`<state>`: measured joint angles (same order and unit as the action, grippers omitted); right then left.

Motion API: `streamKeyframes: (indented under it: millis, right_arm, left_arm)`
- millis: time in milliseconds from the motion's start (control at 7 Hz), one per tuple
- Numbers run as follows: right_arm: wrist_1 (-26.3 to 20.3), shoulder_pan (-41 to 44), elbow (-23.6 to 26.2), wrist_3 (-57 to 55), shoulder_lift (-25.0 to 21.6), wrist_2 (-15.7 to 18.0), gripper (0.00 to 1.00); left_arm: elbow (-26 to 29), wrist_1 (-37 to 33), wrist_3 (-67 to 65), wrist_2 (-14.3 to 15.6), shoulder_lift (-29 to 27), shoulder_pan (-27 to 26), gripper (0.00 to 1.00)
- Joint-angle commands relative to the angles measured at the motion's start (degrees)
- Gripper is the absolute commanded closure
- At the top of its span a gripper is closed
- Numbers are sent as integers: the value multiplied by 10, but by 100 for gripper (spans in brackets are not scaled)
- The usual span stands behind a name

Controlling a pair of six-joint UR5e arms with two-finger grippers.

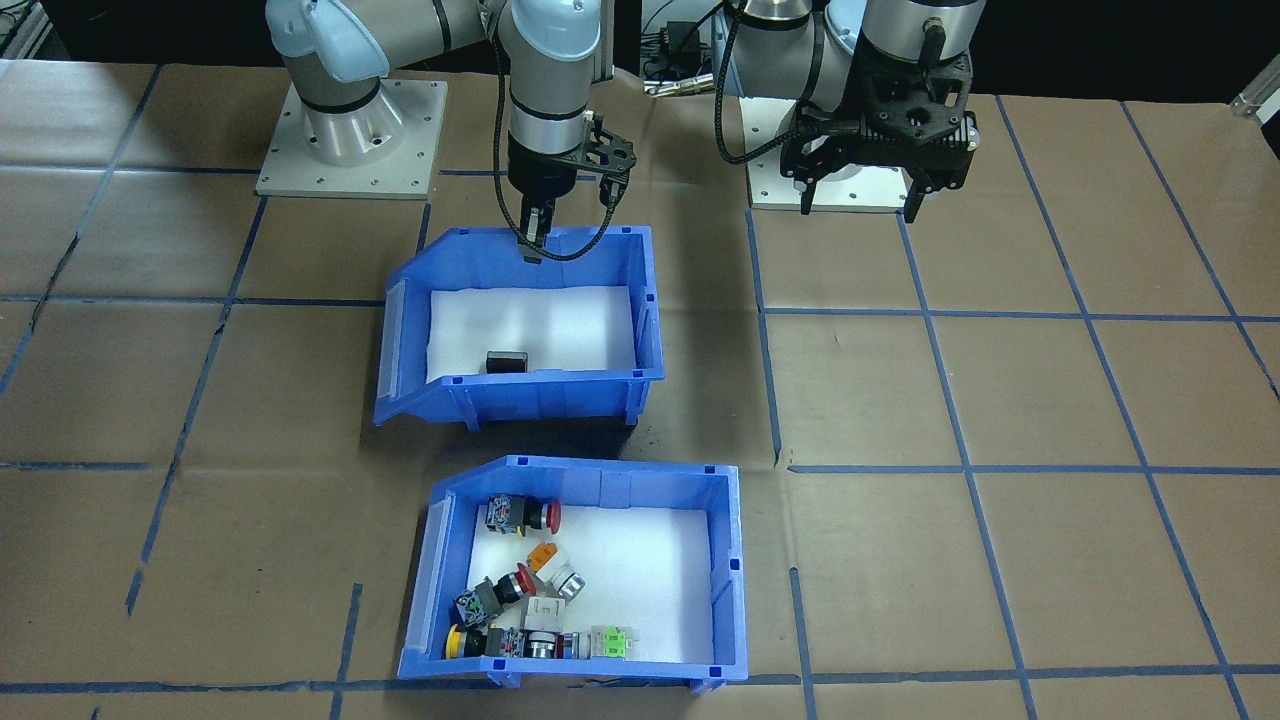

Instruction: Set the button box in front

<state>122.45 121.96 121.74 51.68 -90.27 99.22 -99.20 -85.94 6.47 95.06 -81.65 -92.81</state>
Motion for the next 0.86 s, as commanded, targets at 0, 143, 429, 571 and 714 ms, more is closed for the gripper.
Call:
streamKeyframes:
  millis: [0,143,429,571,714]
  right_arm:
    - [-4,1,0,-13,2,-7,42]
    - [-5,0,-2,-23,-3,-5,1]
    - [-25,-2,-25,-23,-8,-2,0]
    - [-70,-3,-47,-26,-12,-1,0]
    - [-117,-9,-74,-27,-25,-1,0]
  left_arm:
    - [4,51,-8,-30,-23,-4,1]
    - [6,52,-7,-48,-11,-4,1]
    - [4,46,-8,-45,-23,-4,1]
    - [-1,46,-9,-38,-17,-4,1]
    - [-5,25,-10,-38,-5,-4,1]
